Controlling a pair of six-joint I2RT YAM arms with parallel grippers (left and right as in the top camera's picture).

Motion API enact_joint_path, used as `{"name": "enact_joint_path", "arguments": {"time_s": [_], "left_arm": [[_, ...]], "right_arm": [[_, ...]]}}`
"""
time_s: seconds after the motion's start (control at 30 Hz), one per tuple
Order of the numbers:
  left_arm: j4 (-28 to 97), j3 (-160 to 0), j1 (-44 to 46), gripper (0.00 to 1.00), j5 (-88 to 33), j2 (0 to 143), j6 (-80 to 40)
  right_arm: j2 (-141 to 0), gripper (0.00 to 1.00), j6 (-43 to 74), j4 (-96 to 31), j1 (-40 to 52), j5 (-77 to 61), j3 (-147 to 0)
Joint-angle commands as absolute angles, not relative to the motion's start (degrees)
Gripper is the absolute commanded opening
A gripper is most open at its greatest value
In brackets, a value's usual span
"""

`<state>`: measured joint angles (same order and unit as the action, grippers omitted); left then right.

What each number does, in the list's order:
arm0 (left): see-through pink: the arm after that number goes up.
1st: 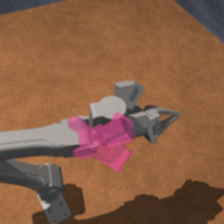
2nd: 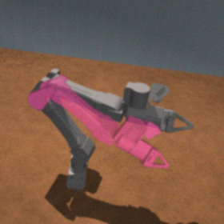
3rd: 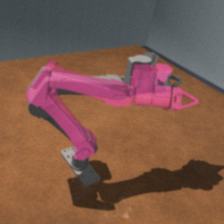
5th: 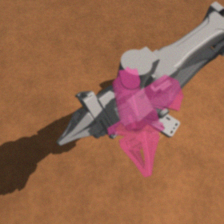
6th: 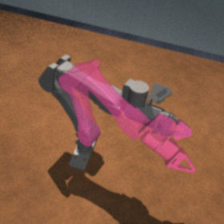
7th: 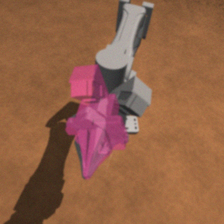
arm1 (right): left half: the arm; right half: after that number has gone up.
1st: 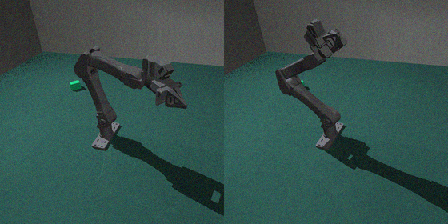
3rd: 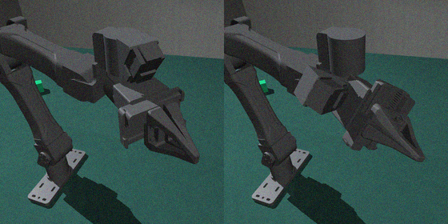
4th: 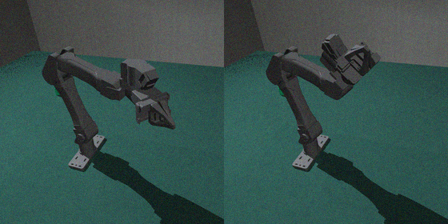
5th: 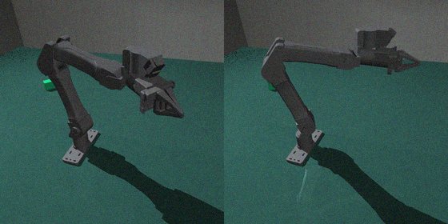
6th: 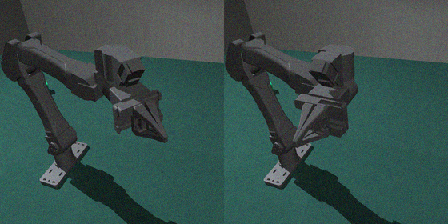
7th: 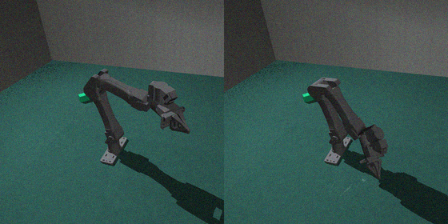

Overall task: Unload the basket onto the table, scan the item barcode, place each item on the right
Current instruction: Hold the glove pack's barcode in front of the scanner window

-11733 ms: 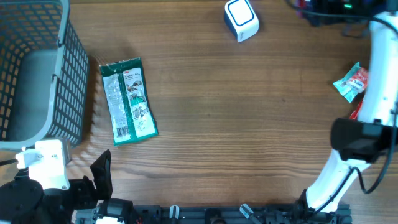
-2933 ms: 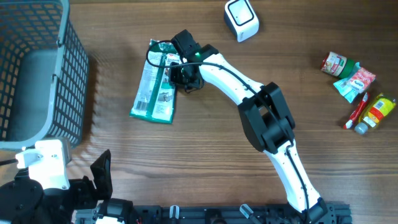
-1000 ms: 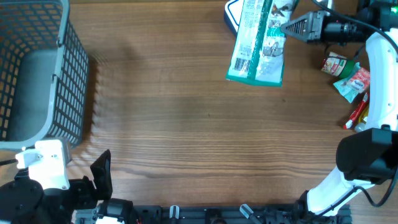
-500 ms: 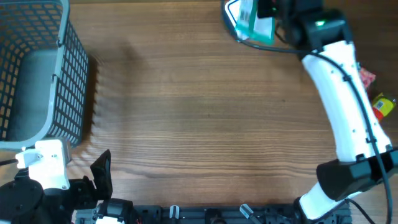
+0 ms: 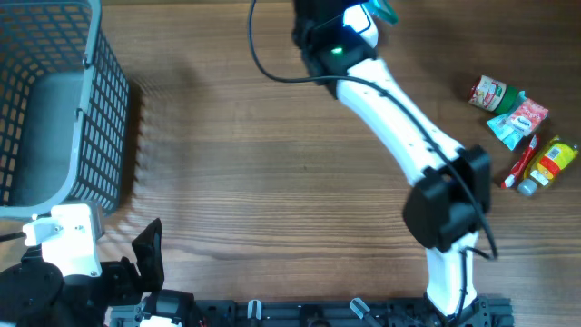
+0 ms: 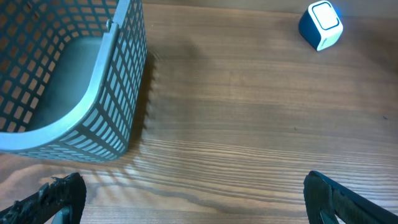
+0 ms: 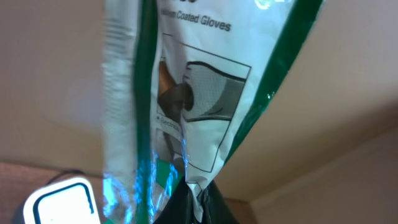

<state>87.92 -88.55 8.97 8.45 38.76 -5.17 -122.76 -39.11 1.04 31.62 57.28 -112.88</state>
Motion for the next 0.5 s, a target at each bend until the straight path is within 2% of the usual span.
{"name": "enact_joint_path", "arguments": {"time_s": [0.0, 0.17, 0.33, 0.47], "left_arm": [[87.8, -88.6, 8.8, 1.00, 8.1, 38.7, -4.5], [87.8, -88.6, 8.8, 1.00, 8.1, 38.7, -4.5], [87.8, -88.6, 8.8, 1.00, 8.1, 38.7, -4.5], [87.8, -88.6, 8.8, 1.00, 8.2, 38.7, -4.5]], "right_arm": [[-123.9, 0.04, -49.9, 4.5, 31.3, 63.3, -113.6], [-123.9, 0.04, -58.6, 14.1, 31.4, 63.2, -113.6], [-124.3, 0.05, -76.7, 37.0, 30.6, 60.1, -113.2], [-124.3, 0.04, -94.8, 58.9, 30.3, 47.0, -103.7]]}}
